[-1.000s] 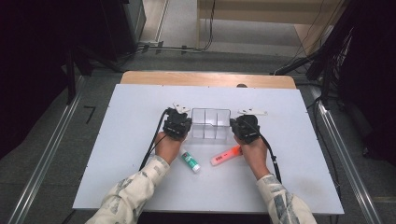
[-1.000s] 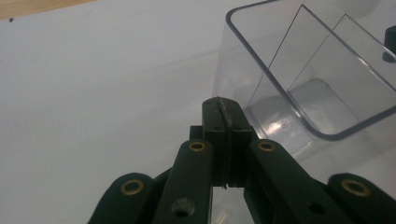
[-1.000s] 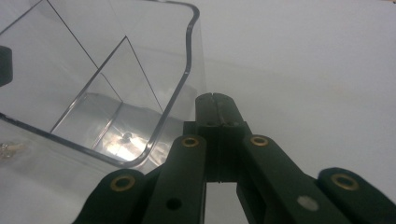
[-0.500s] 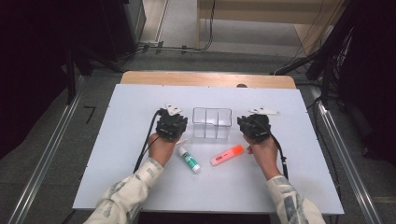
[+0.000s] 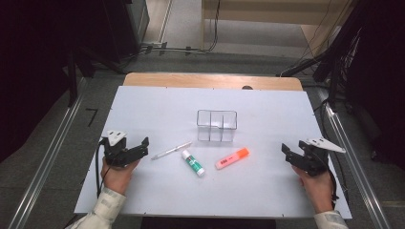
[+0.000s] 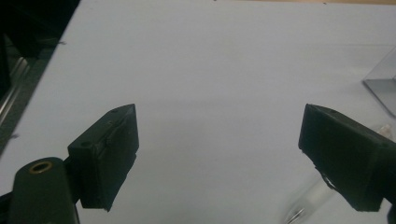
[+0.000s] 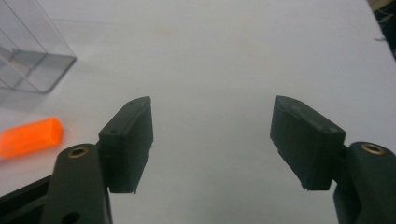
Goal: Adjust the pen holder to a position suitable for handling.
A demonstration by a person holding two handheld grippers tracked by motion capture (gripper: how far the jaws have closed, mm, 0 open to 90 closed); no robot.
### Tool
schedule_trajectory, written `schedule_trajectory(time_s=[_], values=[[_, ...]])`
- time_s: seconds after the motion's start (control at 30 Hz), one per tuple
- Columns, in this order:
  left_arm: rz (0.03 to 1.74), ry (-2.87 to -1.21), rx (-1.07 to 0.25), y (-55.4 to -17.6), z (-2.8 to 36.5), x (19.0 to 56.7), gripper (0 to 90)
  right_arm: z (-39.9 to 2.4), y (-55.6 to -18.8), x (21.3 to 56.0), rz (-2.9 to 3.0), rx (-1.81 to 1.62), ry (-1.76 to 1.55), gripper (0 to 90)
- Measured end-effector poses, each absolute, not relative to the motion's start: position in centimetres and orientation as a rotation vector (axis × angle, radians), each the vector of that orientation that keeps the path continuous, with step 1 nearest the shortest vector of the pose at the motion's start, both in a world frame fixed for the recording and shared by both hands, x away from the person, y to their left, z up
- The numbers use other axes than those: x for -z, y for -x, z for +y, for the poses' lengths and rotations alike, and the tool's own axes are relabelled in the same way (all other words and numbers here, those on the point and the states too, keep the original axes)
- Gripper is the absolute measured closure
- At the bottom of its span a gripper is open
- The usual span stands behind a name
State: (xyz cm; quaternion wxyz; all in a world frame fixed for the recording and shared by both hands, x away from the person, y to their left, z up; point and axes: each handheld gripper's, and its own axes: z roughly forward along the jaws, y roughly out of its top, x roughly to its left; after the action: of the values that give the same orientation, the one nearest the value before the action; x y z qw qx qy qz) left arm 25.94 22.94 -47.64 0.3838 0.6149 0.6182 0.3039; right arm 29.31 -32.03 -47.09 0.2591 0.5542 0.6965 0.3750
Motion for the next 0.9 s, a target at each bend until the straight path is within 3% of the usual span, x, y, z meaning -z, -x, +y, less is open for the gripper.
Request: schedule_trajectory(time_s=[0.17,0.9], values=[[1.597,-1.559,-0.803,-24.4,23.9,48.1,12.1,-32.6,-28.0,47.0,1.87,-1.012,-1.499,26.2],[1.588,-1.58,-0.783,-24.9,23.5,48.5,12.1,-32.4,-28.7,47.3,1.877,-1.007,-1.524,25.9]])
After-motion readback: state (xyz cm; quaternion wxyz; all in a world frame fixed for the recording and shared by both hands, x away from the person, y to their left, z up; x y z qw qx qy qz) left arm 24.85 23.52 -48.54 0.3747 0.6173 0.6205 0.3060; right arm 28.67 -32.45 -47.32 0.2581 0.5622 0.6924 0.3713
